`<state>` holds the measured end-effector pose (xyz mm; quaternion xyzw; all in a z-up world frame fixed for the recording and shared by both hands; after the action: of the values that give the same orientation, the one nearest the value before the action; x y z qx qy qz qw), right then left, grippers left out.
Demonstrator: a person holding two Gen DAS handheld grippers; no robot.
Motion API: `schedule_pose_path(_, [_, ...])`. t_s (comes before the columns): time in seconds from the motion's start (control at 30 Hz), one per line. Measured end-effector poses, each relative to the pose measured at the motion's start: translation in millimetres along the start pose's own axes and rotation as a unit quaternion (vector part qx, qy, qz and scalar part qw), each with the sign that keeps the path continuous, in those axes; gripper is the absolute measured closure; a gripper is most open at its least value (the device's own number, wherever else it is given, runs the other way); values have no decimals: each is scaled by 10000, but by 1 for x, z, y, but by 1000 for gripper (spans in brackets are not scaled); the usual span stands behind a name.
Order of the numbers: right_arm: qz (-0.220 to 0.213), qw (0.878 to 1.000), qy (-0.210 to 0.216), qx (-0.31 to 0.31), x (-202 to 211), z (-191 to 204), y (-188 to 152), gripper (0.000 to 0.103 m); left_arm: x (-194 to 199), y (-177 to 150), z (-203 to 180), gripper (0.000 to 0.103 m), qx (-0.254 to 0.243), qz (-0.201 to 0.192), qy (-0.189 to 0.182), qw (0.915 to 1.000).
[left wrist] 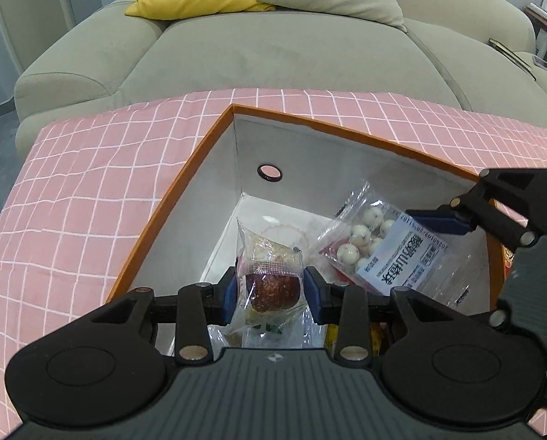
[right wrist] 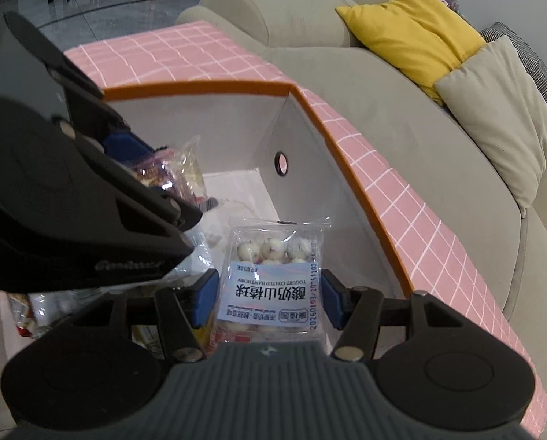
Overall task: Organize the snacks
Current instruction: 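Carry the pastry and candy-ball bag over the box and lower them inside, then open both grippers to release the items and withdraw toward the red cracker bag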
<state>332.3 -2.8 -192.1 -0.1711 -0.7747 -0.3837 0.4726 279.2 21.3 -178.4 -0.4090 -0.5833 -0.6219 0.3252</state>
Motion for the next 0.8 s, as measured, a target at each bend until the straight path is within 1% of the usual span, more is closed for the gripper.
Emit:
schedule_pose_path(0.13, [123,9999,-25,33,-10,-3,-2,46,-3,4,-3,61,47,-29,-76,10000])
schedule_pose_path(0.4, [239,9997,6,80,-19,-4,-7,46,-11,8,-10,61,21,-26,-141,9999])
schedule_pose_path(0.57, [332,9994,70,-46,-19,-9,-8,45,-17,7,-11,58,-11,65,-159,9999])
schedule_pose_path(0.6, [333,9994,91,-93,-17,-11,-8,43,-16,8,-11,56,-21,60,-130,9999])
schedule_pose_path(0.7, [380,9988,158,-271,-14,-17,-8,39,-13,8,-10,48,-1,25,-122,9999])
schedule_pose_path(0.8, [403,9985,144,-327,-7,-20,-6,38,-3,9,-8,36,71,-80,-151,9998])
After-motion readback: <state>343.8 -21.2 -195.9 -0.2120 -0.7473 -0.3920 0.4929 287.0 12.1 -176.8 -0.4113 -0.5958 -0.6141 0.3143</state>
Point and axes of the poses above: each gripper's, at about its wrist camera, not at the fingertips, and x roughly against the way its jaws point, z to its left, y to its top, the point moved 10 cm from there along -x, roughly the way its jaws point, and after that the axes turned 3 degrees about z, right-handed, at the moved point
